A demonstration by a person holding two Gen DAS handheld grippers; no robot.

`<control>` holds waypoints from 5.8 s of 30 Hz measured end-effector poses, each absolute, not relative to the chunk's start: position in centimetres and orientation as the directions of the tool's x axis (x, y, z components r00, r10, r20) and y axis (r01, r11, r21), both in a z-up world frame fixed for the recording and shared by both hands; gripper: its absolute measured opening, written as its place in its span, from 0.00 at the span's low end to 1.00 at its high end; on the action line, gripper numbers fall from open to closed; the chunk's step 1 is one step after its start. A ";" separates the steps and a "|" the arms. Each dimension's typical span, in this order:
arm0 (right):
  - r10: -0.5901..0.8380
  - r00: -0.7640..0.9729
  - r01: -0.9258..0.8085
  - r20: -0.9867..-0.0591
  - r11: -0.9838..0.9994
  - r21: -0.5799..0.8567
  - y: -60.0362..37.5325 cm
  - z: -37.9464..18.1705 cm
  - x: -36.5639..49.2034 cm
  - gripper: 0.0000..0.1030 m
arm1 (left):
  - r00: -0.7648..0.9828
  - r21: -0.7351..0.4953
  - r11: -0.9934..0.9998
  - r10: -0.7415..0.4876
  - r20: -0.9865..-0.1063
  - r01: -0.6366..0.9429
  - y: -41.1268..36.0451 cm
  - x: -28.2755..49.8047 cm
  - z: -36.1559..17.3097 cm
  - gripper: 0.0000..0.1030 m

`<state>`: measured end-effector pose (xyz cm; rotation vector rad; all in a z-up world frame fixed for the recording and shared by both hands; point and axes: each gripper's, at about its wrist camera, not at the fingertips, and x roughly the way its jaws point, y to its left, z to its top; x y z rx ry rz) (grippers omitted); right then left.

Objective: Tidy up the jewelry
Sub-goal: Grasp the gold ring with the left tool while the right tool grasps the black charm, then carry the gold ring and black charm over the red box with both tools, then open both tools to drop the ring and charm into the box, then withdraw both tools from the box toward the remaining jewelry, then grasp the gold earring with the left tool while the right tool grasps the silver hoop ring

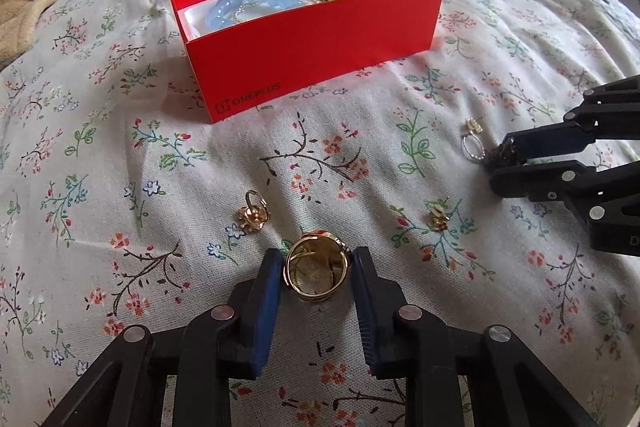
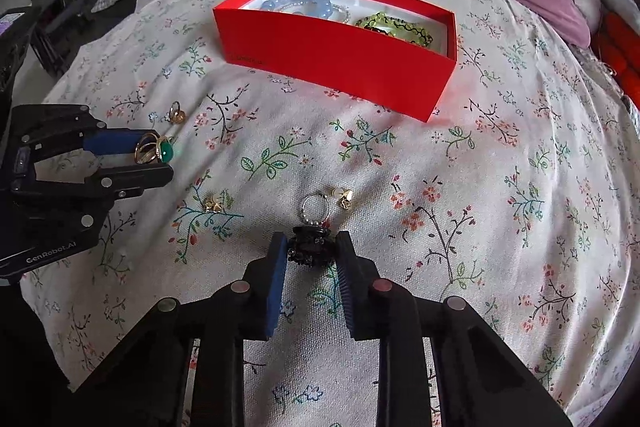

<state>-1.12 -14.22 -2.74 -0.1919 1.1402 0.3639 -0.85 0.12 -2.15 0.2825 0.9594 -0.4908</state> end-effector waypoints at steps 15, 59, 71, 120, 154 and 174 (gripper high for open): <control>0.208 0.360 -0.396 -0.910 0.917 0.053 -13.6 -1.9 -1.5 0.25 | 0.474 0.022 0.866 -0.252 -0.844 0.500 -0.2 -1.1 -1.5 0.28; 0.201 0.496 -0.189 -0.845 0.975 0.121 -15.5 4.7 7.1 0.26 | 0.568 -0.099 0.961 -0.235 -0.789 0.259 -2.0 8.1 4.7 0.28; 0.206 0.513 -0.144 -0.833 0.978 0.153 -16.3 3.1 10.5 0.26 | 0.612 -0.029 0.967 -0.183 -0.770 0.252 -2.4 10.3 3.6 0.28; 0.135 0.503 -0.121 -0.853 0.989 0.086 -19.1 4.9 7.7 0.81 | 0.623 0.151 0.935 -0.089 -0.777 0.321 -3.0 6.3 4.5 0.92; 0.067 0.353 -0.329 -0.933 0.943 -0.057 -18.1 -1.0 -1.4 1.00 | 0.525 0.048 0.957 -0.114 -0.844 0.285 3.8 0.5 0.2 0.94; 0.097 0.349 -0.314 -0.932 0.949 -0.019 -18.1 -4.9 -1.7 1.00 | 0.520 0.055 0.922 -0.167 -0.838 0.384 2.9 0.8 -2.7 0.92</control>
